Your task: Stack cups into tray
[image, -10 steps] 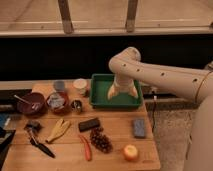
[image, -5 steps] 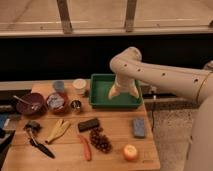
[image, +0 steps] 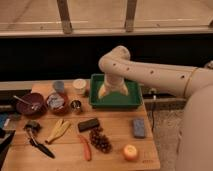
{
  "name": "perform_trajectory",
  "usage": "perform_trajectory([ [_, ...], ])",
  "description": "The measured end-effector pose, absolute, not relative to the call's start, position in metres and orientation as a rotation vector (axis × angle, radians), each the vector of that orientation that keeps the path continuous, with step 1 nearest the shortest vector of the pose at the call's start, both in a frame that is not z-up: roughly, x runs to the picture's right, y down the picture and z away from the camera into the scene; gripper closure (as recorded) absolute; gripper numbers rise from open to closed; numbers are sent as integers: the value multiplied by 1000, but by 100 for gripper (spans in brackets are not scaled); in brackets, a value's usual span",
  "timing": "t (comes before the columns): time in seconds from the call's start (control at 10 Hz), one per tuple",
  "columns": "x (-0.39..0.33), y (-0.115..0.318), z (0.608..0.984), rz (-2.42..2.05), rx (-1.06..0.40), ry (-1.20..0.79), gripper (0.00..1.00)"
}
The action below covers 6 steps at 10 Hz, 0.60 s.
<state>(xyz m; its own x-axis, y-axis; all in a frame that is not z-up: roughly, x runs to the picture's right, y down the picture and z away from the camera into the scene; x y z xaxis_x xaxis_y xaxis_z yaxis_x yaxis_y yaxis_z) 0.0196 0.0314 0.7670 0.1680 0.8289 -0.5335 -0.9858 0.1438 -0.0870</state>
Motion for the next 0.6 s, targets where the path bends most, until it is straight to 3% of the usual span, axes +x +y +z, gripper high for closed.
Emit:
perform_trajectory([
  [0.6,-138,39,763,1121,-571,244,20],
])
